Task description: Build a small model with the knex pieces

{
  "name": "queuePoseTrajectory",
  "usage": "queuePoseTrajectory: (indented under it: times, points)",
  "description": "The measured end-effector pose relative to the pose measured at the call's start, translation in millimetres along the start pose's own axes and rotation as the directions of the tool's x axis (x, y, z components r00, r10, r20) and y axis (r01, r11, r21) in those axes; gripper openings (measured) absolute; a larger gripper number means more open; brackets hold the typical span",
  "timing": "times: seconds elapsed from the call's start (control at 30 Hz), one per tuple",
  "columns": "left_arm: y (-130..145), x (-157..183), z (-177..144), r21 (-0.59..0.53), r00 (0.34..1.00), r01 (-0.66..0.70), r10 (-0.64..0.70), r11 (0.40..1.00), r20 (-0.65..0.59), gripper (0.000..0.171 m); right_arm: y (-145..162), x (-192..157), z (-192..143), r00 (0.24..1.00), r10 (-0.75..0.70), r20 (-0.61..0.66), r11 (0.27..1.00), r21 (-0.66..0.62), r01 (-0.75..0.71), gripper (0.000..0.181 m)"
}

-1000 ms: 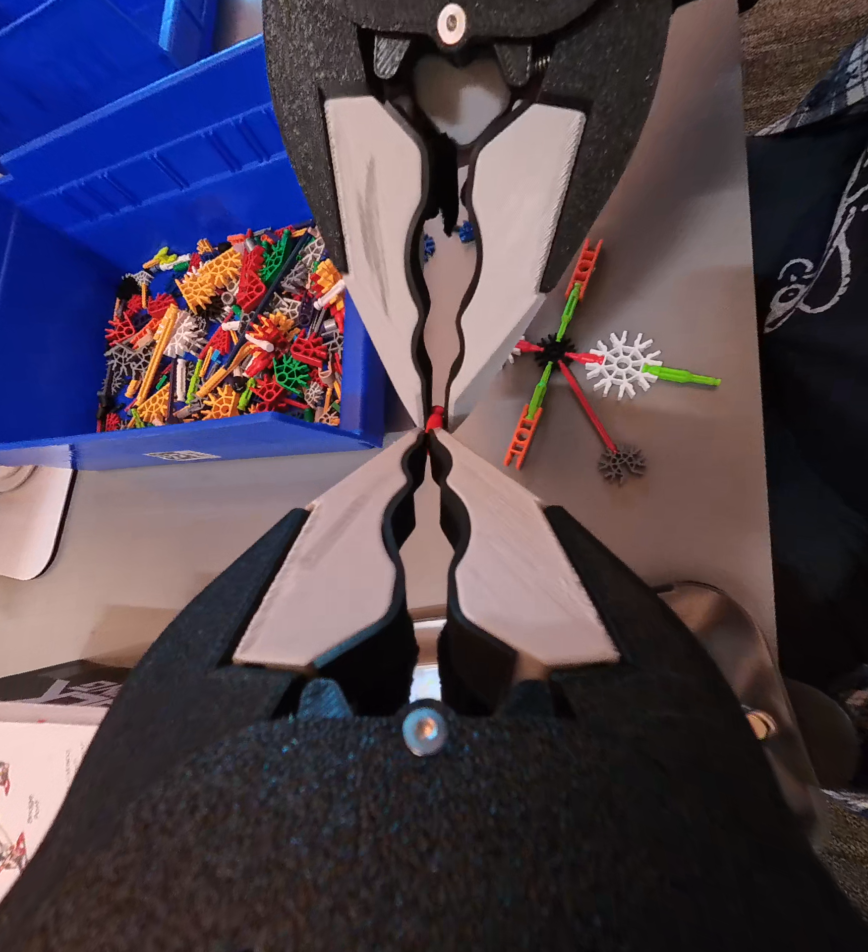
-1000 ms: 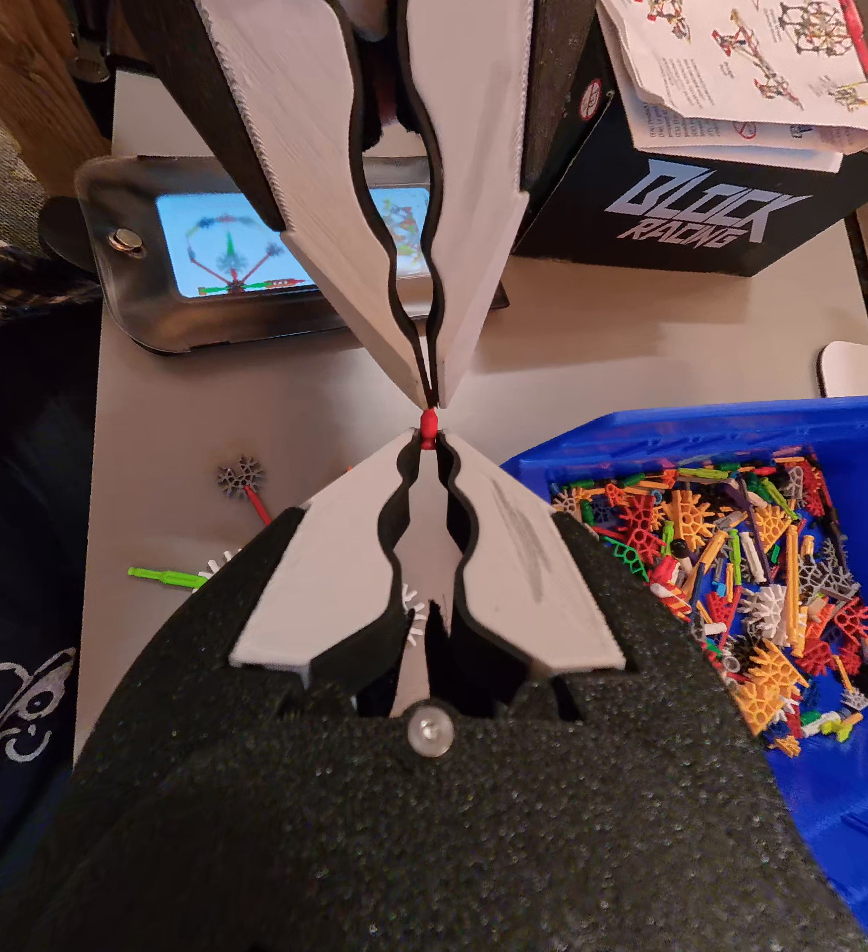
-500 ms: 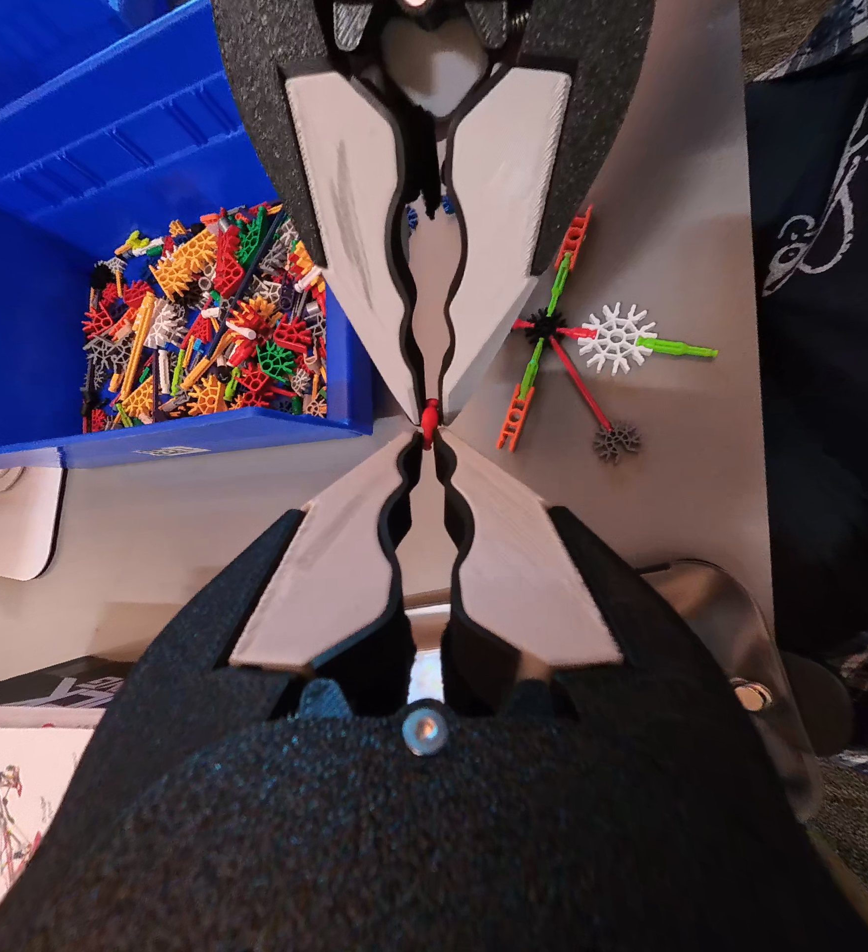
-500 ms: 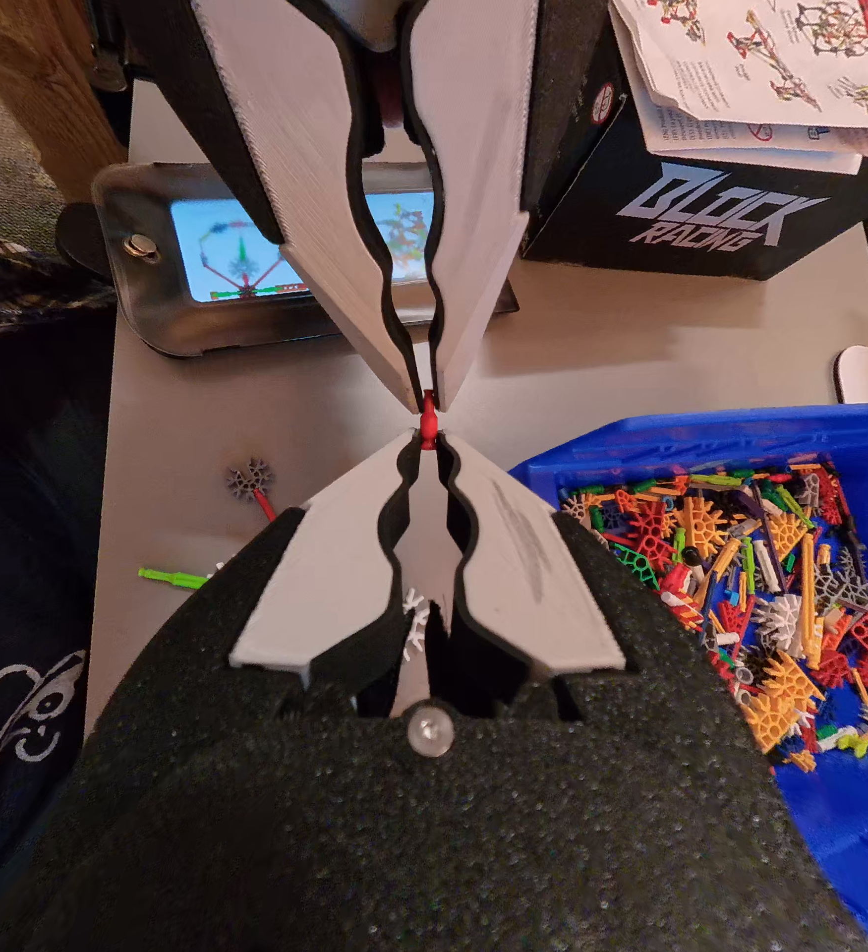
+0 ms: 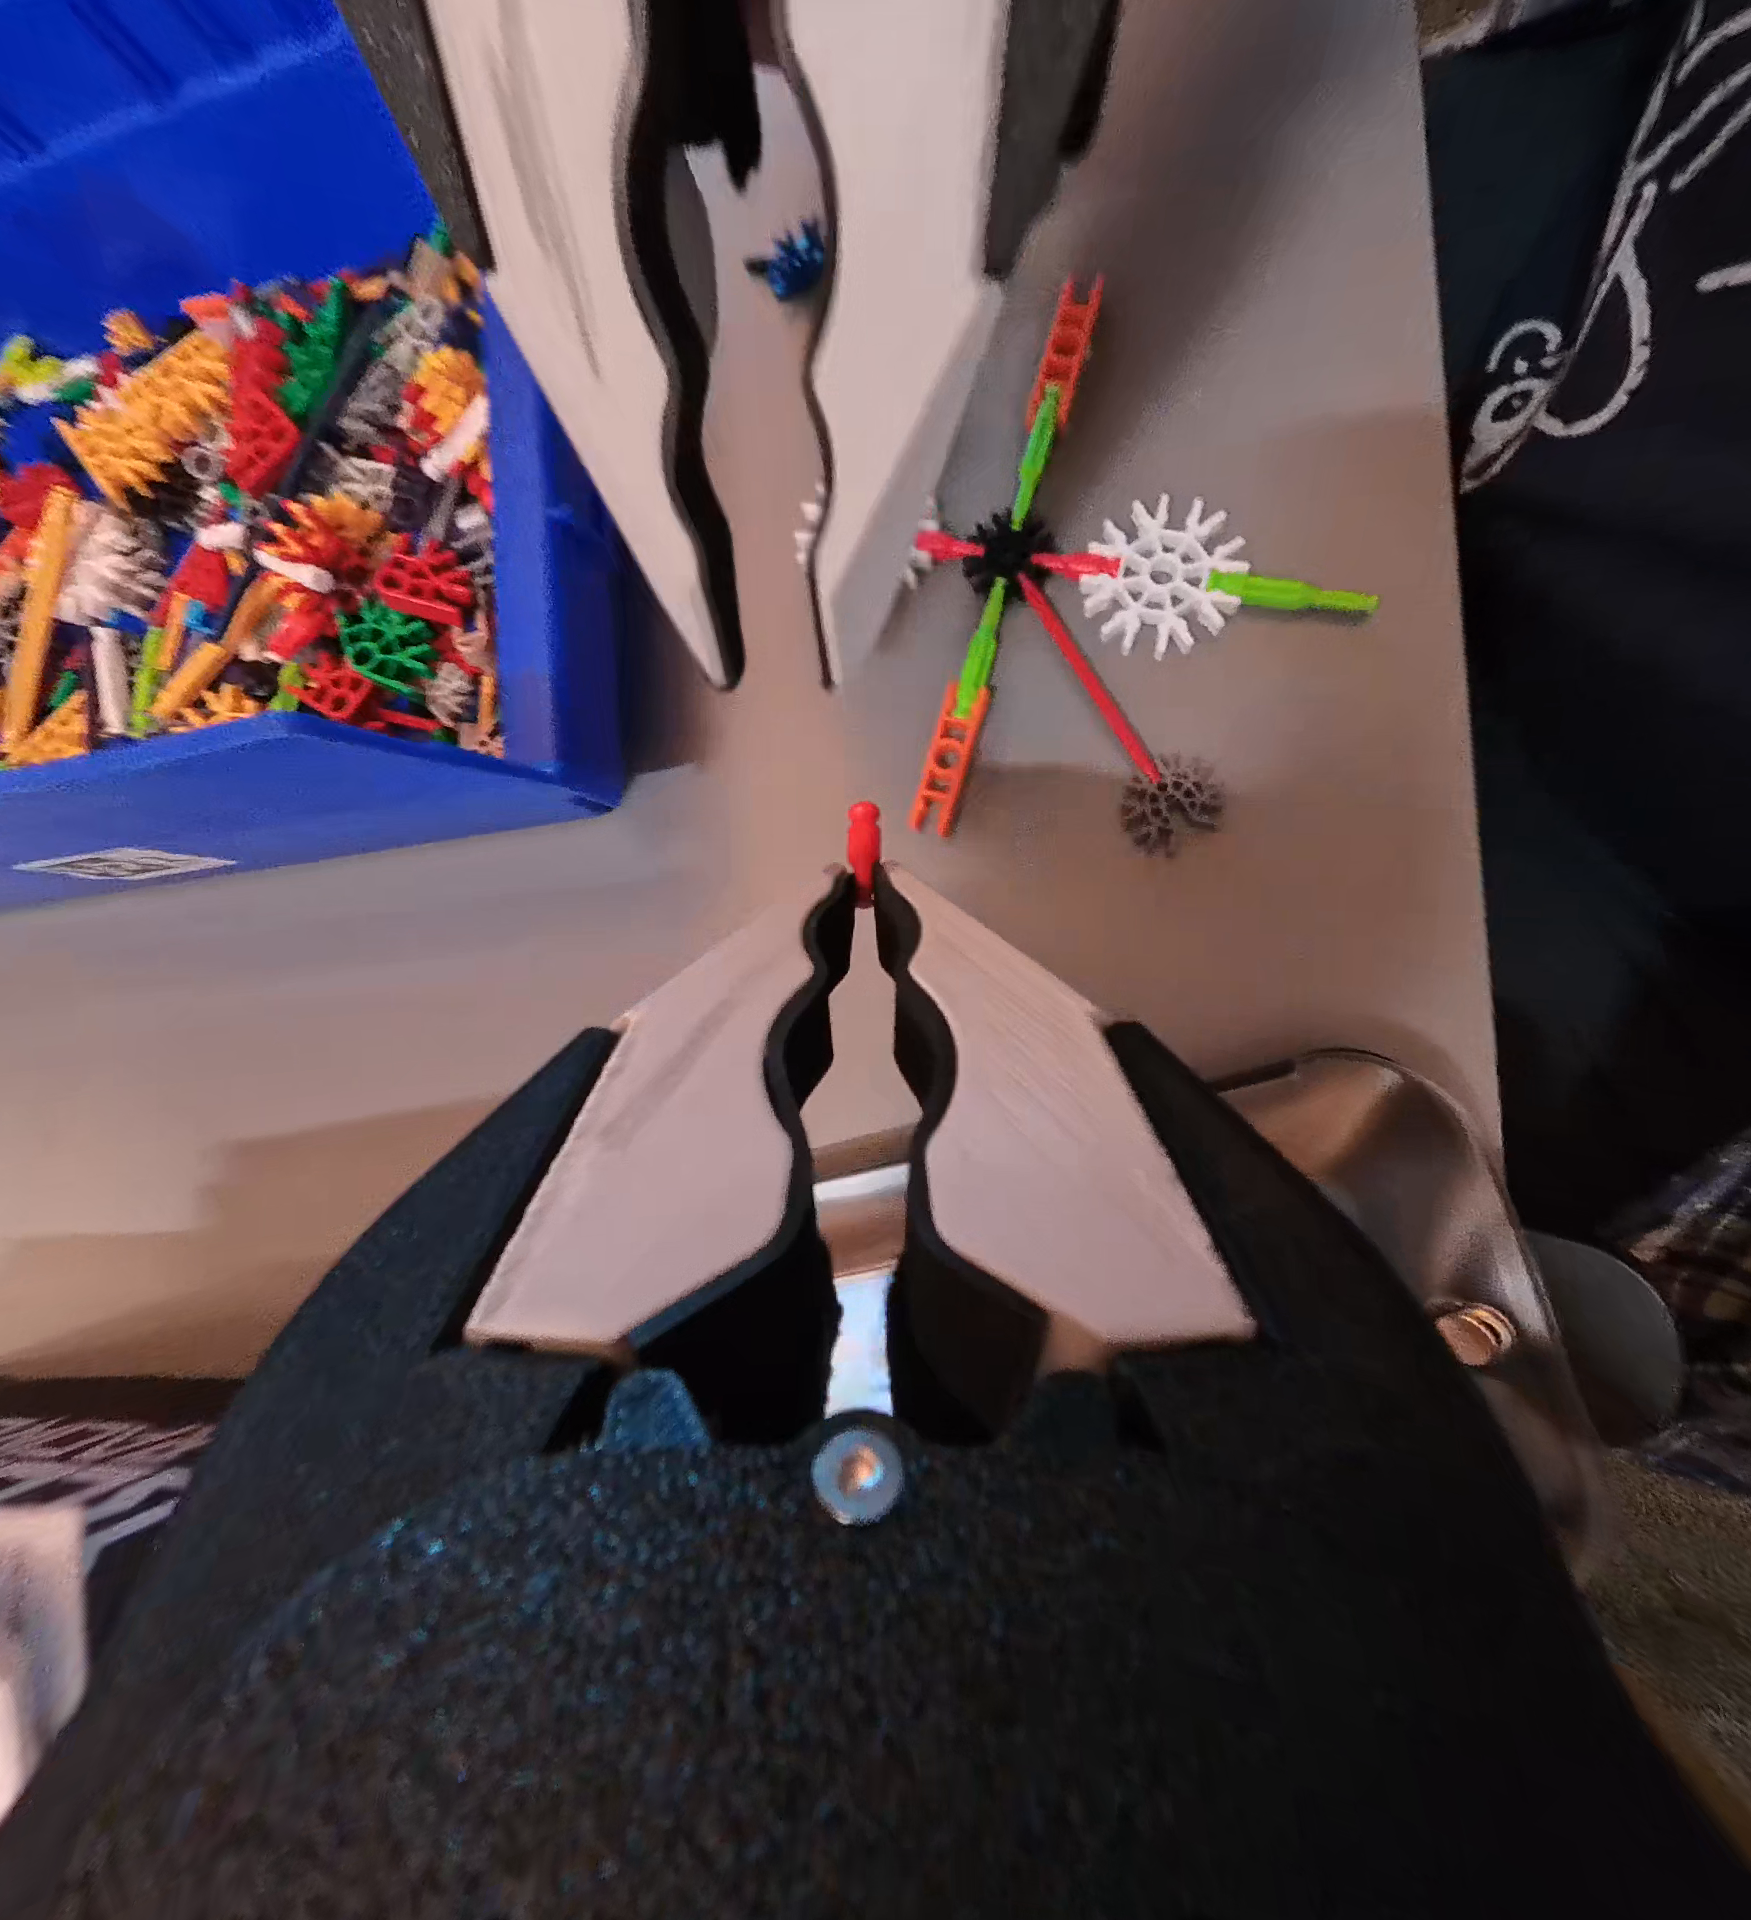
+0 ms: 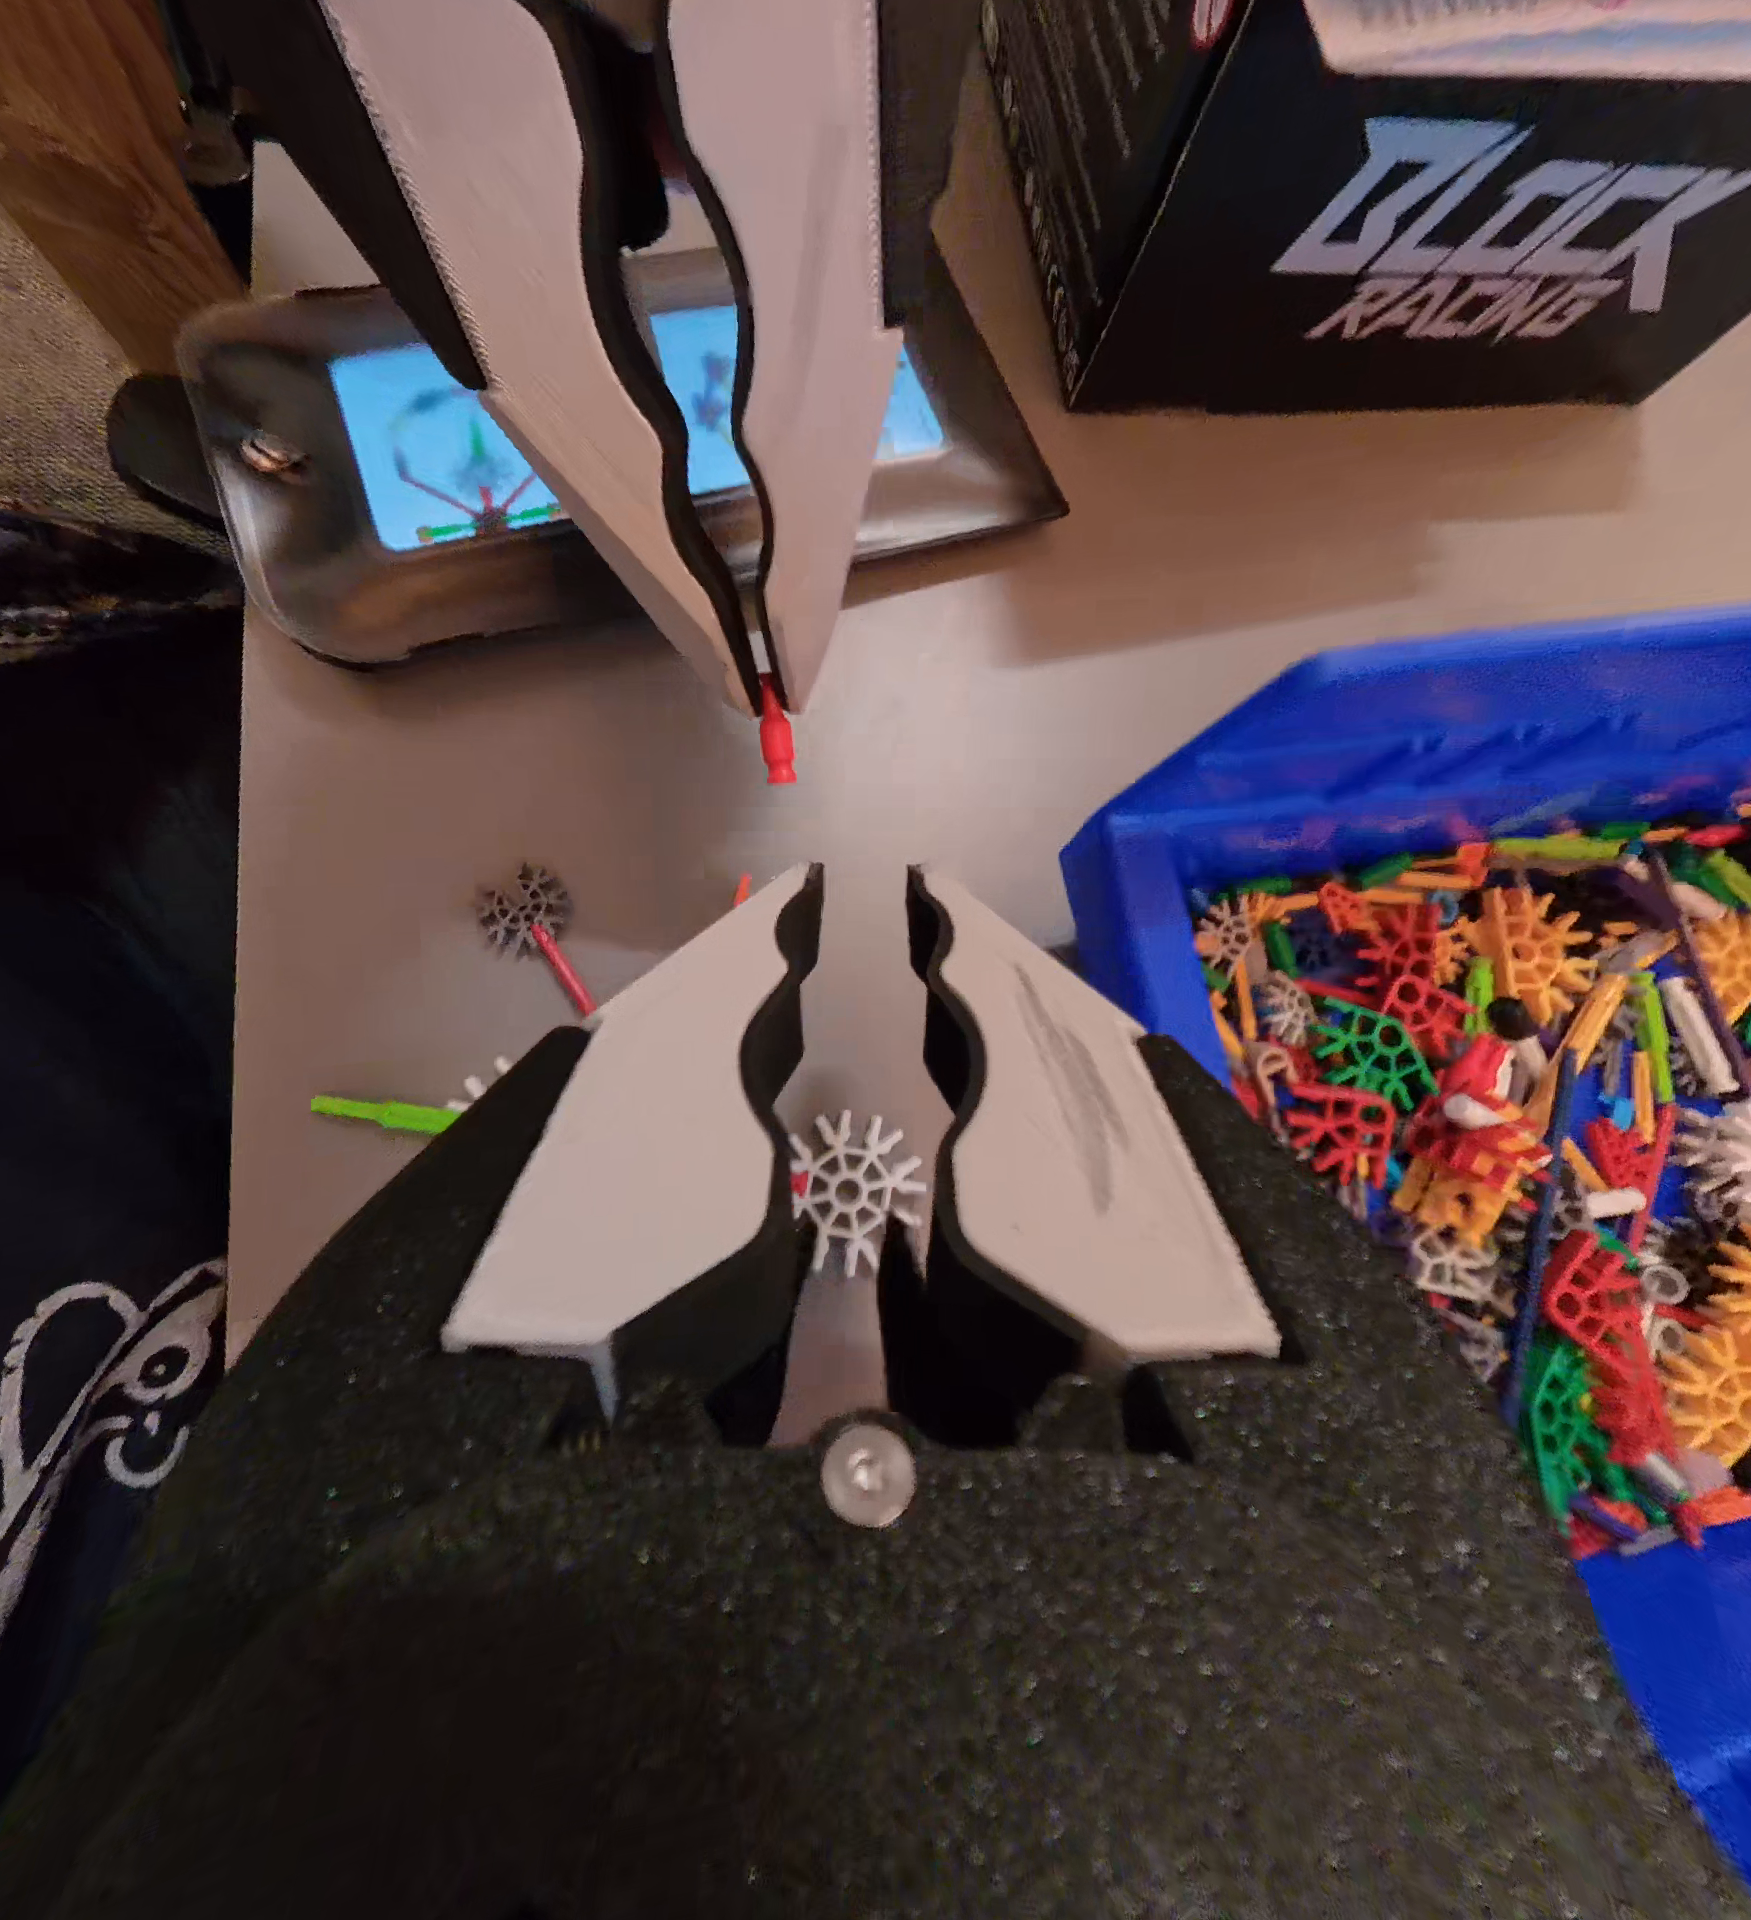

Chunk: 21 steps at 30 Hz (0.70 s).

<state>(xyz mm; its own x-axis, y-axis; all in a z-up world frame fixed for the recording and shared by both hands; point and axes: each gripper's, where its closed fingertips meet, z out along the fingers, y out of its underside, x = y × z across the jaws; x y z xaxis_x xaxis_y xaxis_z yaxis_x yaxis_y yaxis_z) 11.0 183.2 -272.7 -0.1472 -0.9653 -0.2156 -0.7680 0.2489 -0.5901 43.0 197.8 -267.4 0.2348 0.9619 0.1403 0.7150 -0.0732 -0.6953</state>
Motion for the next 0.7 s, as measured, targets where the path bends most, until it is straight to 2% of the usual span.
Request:
queuePoseTrajectory:
  times: [0.2,0.7]
  points:
    - [2.5,13.5,18.9,-0.008,0.996,-0.021,0.02,1.0,-0.087,0.002,18.7,-11.9,2.8,0.999,0.015,0.032,1.0,-0.016,-0.015,0.001]
    - [14.1,14.2,41.2,-0.043,0.989,-0.023,0.016,0.999,-0.147,0.002,21.1,-25.8,32.7,0.997,0.013,0.077,1.0,-0.029,-0.01,0.0]
